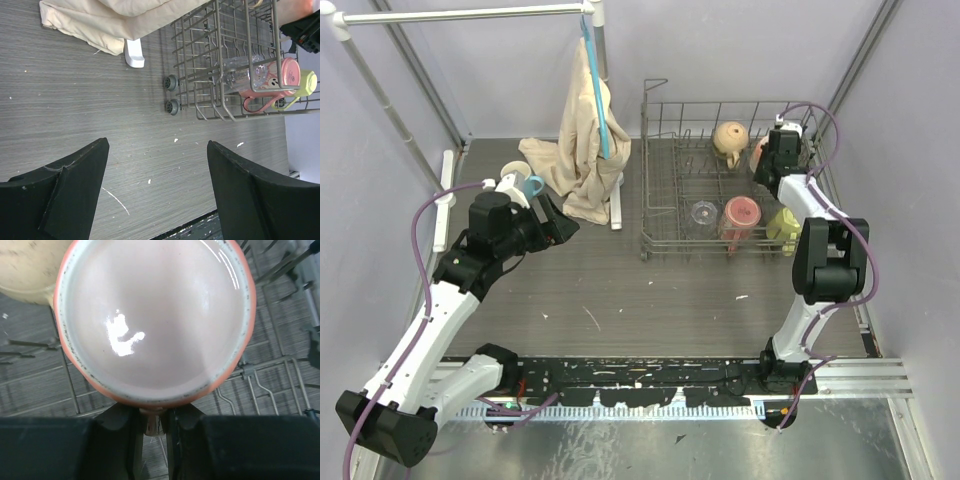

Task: Unload the cups from the dish rack
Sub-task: Unload the cup from the dish rack.

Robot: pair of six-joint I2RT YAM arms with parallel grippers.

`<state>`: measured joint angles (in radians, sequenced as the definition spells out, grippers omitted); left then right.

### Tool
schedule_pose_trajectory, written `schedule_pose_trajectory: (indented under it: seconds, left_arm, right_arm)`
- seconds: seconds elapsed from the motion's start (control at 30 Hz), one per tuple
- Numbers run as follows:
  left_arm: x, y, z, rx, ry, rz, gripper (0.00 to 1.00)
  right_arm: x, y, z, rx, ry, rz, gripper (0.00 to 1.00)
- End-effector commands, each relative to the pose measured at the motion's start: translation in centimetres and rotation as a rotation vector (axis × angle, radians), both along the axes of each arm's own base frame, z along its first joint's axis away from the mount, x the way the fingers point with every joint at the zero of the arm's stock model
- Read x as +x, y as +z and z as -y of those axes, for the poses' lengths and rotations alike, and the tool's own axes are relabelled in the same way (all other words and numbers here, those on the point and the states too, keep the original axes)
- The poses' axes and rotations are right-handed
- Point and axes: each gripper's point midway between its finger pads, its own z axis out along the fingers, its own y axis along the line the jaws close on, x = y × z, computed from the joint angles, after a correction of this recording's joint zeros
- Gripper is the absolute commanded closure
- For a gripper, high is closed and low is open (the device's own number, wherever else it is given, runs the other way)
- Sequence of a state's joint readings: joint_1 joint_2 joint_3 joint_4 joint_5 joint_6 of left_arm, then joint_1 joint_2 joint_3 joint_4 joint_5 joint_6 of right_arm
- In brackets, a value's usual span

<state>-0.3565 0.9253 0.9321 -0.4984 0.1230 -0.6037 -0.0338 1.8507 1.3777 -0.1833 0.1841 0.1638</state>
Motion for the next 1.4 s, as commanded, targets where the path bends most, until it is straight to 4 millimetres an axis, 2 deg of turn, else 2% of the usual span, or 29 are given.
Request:
schedule_pose_trajectory:
  seconds: [0.0, 0.23, 0.53, 0.7, 0.83, 1.0, 1.17, 1.23, 1.37]
  left_arm:
    - [0.0, 1.1, 0.4, -0.019, -0.018, 0.037, 0.13]
    - [0.0, 1.0, 0.4, -0.022, -0.018, 0.034, 0.13]
    - [0.1, 0.8, 0.4, -0.02, -0.017, 0.031, 0.13]
    - [0.2, 0.8, 0.4, -0.02, -0.015, 0.033, 0.13]
    - [0.3, 0.8, 0.4, -0.018, -0.014, 0.03, 0.13]
    - [0.2, 1.3, 0.3, -0.017, -0.01, 0.047, 0.13]
    - [0.3, 2.0, 0.4, -0.029, -0.012, 0.067, 0.13]
    - [0.3, 2.5, 0.5, -0.039, -0.019, 0.084, 0.13]
    - [0.3, 3.4, 1.4, -0.086, -0.058, 0.126, 0.13]
  right_arm:
    - [1.8, 11.8, 0.8, -0.027, -0.057, 0.313, 0.99]
    - [1.2, 15.7, -0.2, -0.008, -0.046, 0.404, 0.99]
    - [0.4, 18.5, -1.1, 0.028, -0.035, 0.483, 0.99]
    - [-0.9, 20.6, -3.3, 0.147, 0.034, 0.54, 0.99]
    - [-2.9, 22.7, -5.2, 0.247, 0.087, 0.606, 0.99]
    - [-6.0, 25.4, -8.5, 0.36, 0.234, 0.667, 0.99]
    - [-10.8, 28.7, -13.0, 0.539, 0.449, 0.735, 0.99]
    - [-13.1, 29.5, -14.8, 0.607, 0.521, 0.753, 0.99]
    - [-17.5, 29.8, -18.3, 0.68, 0.651, 0.766, 0.99]
